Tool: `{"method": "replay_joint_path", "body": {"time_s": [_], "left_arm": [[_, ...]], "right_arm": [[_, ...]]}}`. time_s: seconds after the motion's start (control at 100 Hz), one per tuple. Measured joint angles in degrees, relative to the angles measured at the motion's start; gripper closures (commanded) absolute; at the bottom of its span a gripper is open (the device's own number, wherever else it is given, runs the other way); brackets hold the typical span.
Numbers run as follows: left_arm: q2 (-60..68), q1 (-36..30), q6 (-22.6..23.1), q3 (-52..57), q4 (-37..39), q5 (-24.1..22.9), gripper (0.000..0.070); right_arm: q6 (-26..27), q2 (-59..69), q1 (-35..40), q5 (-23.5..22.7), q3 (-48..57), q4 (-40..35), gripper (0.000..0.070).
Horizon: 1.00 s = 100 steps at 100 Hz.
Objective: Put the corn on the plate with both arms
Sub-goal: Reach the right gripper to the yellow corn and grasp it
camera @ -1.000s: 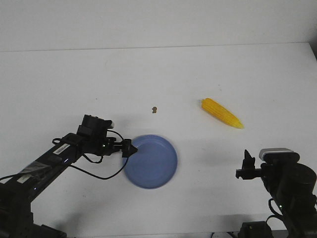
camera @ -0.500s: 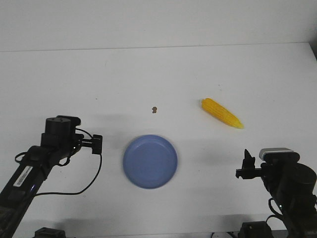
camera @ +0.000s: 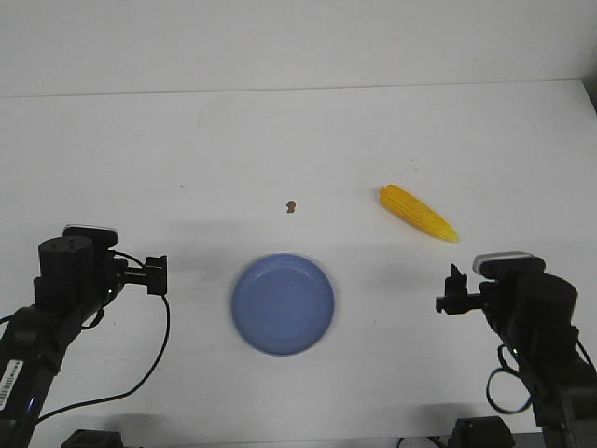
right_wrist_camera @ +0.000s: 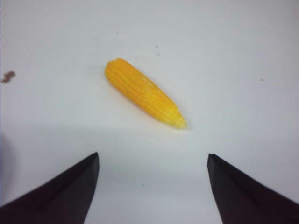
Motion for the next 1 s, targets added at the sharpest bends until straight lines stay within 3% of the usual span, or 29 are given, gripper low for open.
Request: {"method": "replay_joint_path", "body": {"time_s": [0.16,0.54,1.0], "left_arm": [[0.0,0.0,-0.2,0.0,0.0,0.0,0.0023],[0.0,0.0,-0.7,0.0,0.0,0.0,0.0023],[0.0,0.0,-1.7,0.0,0.0,0.0,0.0023]], "right_arm": [[-3.6,12.6,0.0,0.0,0.9,4.8,0.0195],[-11.1,41.5,0.0,-0.5,12.8,6.1,0.0194],[-22.5,48.6,2.8,-1.8,16.9,13.9,0.0187]]}}
